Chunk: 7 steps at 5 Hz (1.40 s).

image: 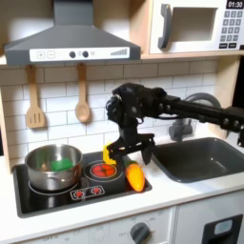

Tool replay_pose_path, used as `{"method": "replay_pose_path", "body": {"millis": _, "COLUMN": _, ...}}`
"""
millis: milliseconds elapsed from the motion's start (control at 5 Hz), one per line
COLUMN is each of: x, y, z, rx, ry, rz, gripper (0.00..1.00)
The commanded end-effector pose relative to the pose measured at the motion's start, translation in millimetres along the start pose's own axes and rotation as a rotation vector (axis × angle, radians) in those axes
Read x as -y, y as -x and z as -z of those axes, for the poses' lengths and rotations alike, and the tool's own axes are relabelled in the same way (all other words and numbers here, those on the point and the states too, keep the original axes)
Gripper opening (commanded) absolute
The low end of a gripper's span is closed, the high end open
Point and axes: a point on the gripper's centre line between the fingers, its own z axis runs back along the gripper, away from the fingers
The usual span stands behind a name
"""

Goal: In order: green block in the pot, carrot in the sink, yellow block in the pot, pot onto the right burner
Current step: 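Put the carrot in the sink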

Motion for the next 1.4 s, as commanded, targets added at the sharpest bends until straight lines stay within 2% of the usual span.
{"method": "replay_pose_path", "body": {"millis": 0, "x": 6.9, "y": 2.1, "z": 26.3, "rx": -0.042, "ry": 0.012, "rz": 0.044, "gripper": 1.00}}
{"method": "replay_pose_path", "body": {"millis": 200, "x": 11.5, "y": -2.0, "z": 34.6, "rx": -0.037, "ry": -0.034, "rz": 0.051, "gripper": 1.00}}
{"method": "replay_pose_path", "body": {"millis": 400, "x": 8.3, "y": -1.6, "z": 50.4, "rx": -0.052, "ry": -0.099, "rz": 0.031, "gripper": 1.00}}
{"method": "replay_pose_path", "body": {"millis": 600, "x": 3.5, "y": -2.7, "z": 54.0, "rx": -0.033, "ry": -0.117, "rz": 0.010, "gripper": 1.00}}
{"method": "replay_pose_path", "body": {"millis": 1000, "x": 1.4, "y": -16.9, "z": 50.3, "rx": 0.031, "ry": -0.131, "rz": 0.026, "gripper": 1.00}}
{"method": "replay_pose_path", "body": {"millis": 1200, "x": 1.5, "y": -23.8, "z": 48.9, "rx": 0.061, "ry": -0.122, "rz": 0.015, "gripper": 0.74}}
